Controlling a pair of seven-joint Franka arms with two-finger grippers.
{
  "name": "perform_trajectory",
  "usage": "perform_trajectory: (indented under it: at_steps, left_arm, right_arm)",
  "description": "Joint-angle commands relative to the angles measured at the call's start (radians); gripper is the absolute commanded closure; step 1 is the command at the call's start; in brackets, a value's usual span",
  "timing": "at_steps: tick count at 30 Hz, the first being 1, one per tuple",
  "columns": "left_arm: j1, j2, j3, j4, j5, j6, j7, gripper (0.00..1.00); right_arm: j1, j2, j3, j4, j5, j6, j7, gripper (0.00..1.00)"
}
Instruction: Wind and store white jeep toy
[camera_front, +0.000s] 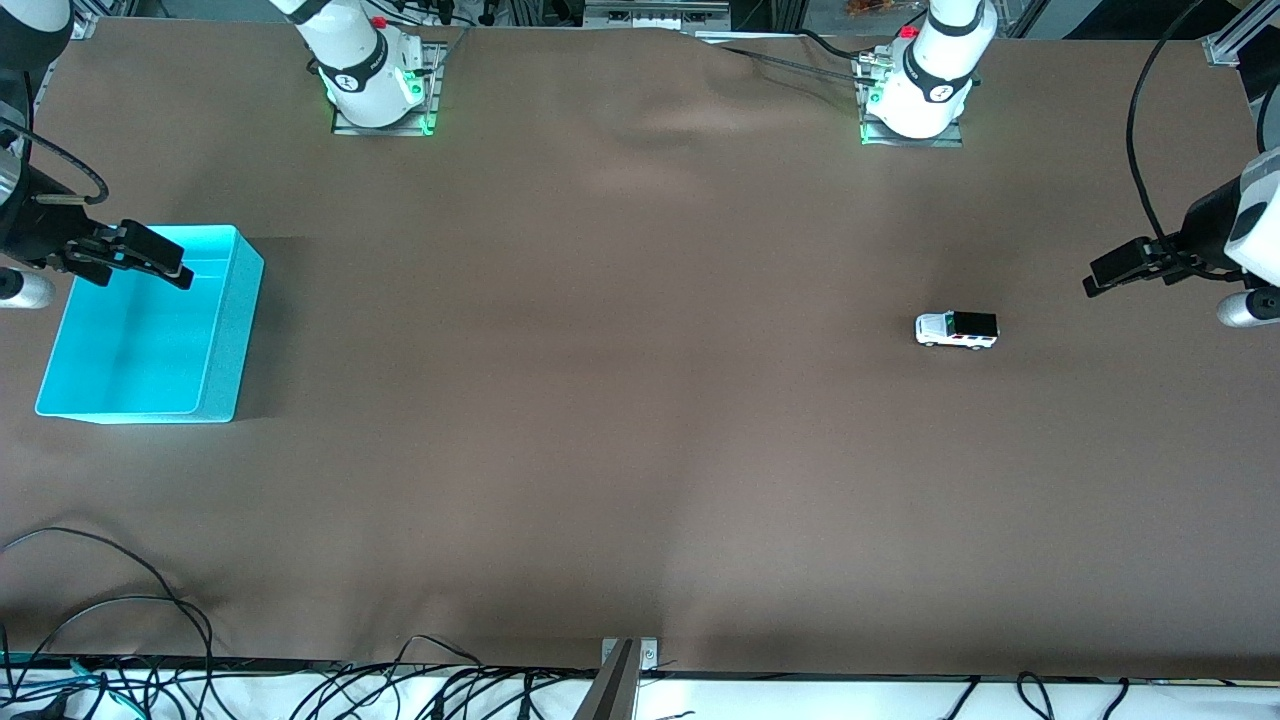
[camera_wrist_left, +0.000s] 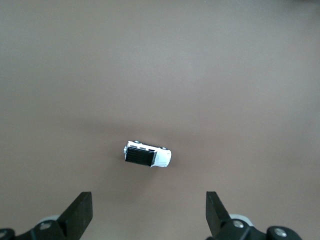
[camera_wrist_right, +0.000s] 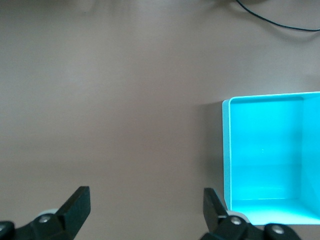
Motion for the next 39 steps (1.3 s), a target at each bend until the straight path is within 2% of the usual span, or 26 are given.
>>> perform_trajectory:
  at_steps: [1, 15, 26, 29, 30, 39]
  left_arm:
    - [-0.006, 0.002, -0.013, 0.004, 0.02, 0.005, 0.02, 0.0]
    - [-0.006, 0.0, -0.033, 0.016, 0.072, 0.004, 0.017, 0.0]
    - [0.006, 0.026, -0.032, 0.01, 0.07, -0.009, 0.001, 0.0]
    - [0.003, 0.028, -0.032, 0.007, 0.07, -0.032, -0.037, 0.0]
    - [0.003, 0.04, -0.033, 0.008, 0.07, -0.042, -0.131, 0.0]
    - [0.0, 0.045, -0.033, 0.01, 0.07, -0.042, -0.187, 0.0]
  right_arm:
    - [0.0, -0.001, 0.003, 0.02, 0.018, -0.013, 0.001, 0.0]
    - [0.006, 0.0, 0.003, 0.029, 0.02, -0.013, 0.003, 0.0]
    - [0.009, 0.002, 0.0, 0.029, 0.016, -0.01, 0.003, 0.0]
    - [0.011, 0.002, 0.001, 0.031, 0.012, -0.01, 0.003, 0.0]
    - [0.011, 0.0, 0.0, 0.029, 0.009, -0.012, 0.003, 0.0]
    - [0.006, 0.005, -0.003, 0.028, 0.009, -0.01, 0.005, 0.0]
